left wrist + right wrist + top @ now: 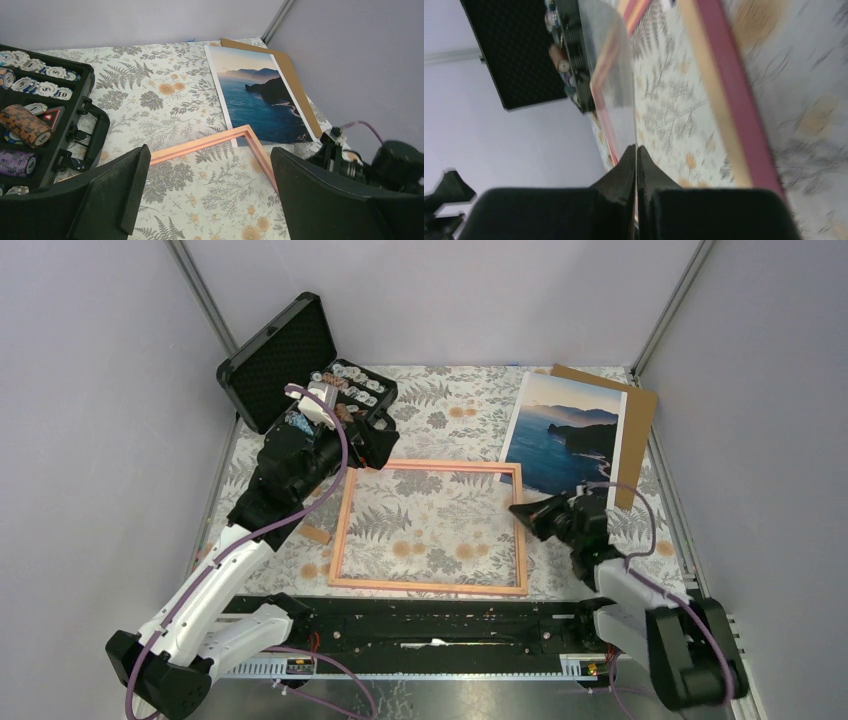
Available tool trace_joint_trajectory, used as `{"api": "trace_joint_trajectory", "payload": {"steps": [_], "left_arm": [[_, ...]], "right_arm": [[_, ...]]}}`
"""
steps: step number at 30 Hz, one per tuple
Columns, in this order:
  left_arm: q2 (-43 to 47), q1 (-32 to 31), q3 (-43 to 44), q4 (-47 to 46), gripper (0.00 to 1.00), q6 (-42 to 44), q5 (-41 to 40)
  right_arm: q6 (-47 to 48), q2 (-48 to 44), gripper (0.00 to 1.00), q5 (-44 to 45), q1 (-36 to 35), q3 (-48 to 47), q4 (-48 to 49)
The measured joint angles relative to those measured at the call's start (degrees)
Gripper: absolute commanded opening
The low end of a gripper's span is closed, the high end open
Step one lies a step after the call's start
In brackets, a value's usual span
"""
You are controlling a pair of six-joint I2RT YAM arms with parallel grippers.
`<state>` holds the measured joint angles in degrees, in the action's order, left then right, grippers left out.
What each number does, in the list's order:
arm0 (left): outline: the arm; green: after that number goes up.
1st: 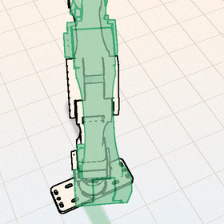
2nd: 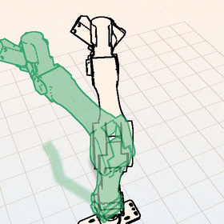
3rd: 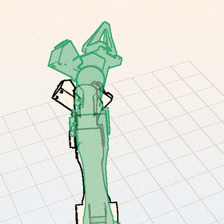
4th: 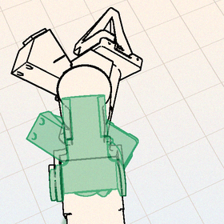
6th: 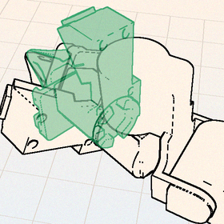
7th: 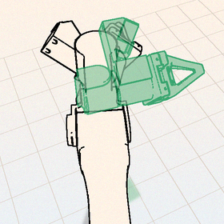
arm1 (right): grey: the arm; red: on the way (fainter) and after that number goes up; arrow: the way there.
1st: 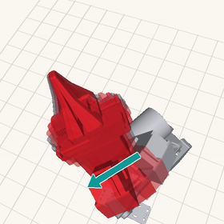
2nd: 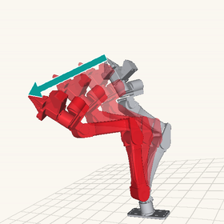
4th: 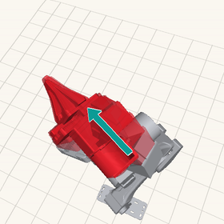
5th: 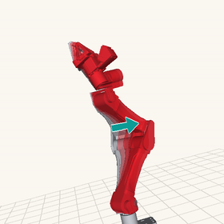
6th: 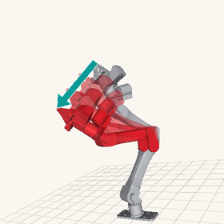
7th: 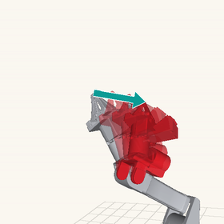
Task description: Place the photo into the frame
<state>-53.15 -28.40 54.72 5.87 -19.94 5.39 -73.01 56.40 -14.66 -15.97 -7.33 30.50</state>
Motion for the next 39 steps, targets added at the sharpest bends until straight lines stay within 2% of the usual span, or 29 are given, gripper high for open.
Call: {"api": "trace_joint_trajectory", "payload": {"steps": [2,5,10,12,17,22,26,29,33,39], "left_arm": [[0.0,0.0,0.0,0.0,0.99,0.0,0.0],[0.0,0.0,0.0,0.0,0.99,0.0,0.0],[-0.3,0.0,0.0,0.0,0.99,0.0,0.2],[-0.5,0.0,0.0,0.0,0.99,0.0,0.4],[-0.6,0.0,0.0,0.0,0.99,-0.1,0.5],[-0.6,0.0,0.0,0.0,0.99,-0.2,0.6],[-0.6,0.0,0.0,0.0,0.99,-0.3,0.6],[-0.6,0.0,0.0,0.0,0.99,-0.4,0.7],[-0.6,0.0,0.0,0.0,0.99,-0.7,0.9],[-0.6,0.0,0.0,0.0,0.99,-0.9,1.1]], "right_arm": [[3.1,5.2,0.00,-9.5,9.9,-3.3,-1.3],[10.1,14.5,0.00,-22.6,18.8,-12.1,-7.7],[22.6,26.9,0.02,-37.3,21.0,-24.4,-20.5],[24.3,28.7,0.16,-38.8,21.0,-24.9,-22.6],[24.7,31.0,0.29,-41.0,21.2,-26.2,-24.1],[26.5,37.4,0.28,-40.9,21.2,-34.7,-25.7],[27.6,41.2,0.37,-40.5,21.2,-38.3,-25.6],[24.7,40.5,0.47,-39.1,21.2,-34.6,-20.3],[15.0,34.1,0.60,-34.3,21.1,-21.2,-3.8],[5.9,29.9,0.55,-25.7,19.3,-10.1,13.6]]}}
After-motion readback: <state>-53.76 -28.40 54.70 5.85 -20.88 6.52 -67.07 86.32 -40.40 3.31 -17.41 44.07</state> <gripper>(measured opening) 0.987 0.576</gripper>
